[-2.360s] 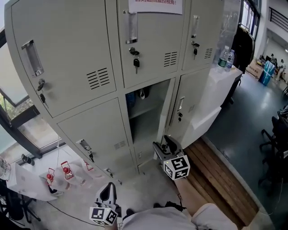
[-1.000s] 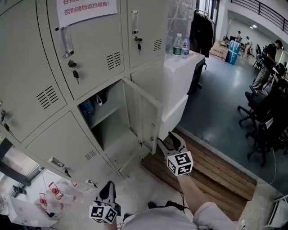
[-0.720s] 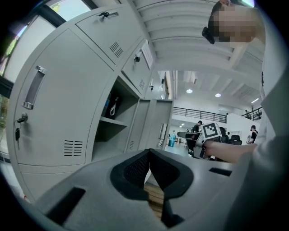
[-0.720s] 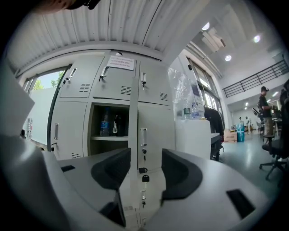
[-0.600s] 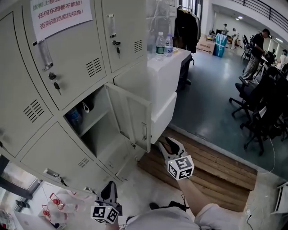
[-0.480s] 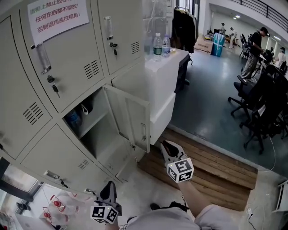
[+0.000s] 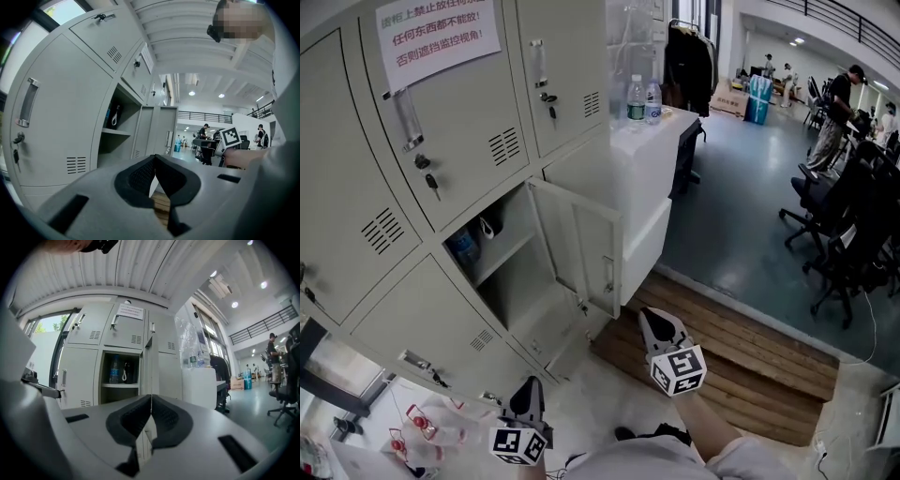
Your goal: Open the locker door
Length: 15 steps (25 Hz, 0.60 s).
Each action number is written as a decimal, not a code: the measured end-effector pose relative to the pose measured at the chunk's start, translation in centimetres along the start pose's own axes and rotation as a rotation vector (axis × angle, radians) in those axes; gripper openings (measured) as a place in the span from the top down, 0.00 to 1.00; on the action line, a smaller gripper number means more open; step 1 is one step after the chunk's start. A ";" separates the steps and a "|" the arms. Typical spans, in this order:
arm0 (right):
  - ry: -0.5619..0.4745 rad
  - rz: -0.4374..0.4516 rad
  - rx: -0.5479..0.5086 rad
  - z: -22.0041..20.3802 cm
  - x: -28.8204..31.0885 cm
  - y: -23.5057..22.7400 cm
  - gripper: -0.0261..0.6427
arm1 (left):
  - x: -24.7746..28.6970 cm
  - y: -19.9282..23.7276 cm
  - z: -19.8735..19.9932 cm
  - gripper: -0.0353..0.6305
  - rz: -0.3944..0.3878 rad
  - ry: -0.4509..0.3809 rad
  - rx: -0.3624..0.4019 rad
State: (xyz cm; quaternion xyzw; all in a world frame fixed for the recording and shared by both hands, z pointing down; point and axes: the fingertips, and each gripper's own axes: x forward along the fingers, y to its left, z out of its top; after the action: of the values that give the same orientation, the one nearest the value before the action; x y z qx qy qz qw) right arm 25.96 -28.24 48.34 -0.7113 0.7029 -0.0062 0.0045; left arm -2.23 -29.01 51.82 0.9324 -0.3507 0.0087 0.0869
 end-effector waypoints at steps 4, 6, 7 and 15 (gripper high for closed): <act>0.006 0.034 0.023 -0.3 -0.2 1.9 0.94 | -1.3 1.2 0.4 0.94 0.045 -0.017 0.000; 0.003 0.066 0.035 -0.4 -0.1 3.3 0.94 | -2.1 2.1 0.6 0.94 0.074 -0.023 0.003; 0.000 0.087 0.041 -0.3 0.0 4.1 0.94 | -2.6 2.6 0.8 0.94 0.093 -0.028 0.007; 0.006 0.253 0.064 -1.2 1.3 11.5 0.94 | -7.1 7.1 2.0 0.94 0.258 -0.059 0.052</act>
State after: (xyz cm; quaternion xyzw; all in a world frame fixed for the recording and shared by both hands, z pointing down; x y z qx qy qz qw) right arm 14.46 -29.68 49.39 -0.6164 0.7864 -0.0301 0.0258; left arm -12.35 -29.92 50.38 0.8813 -0.4699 0.0017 0.0504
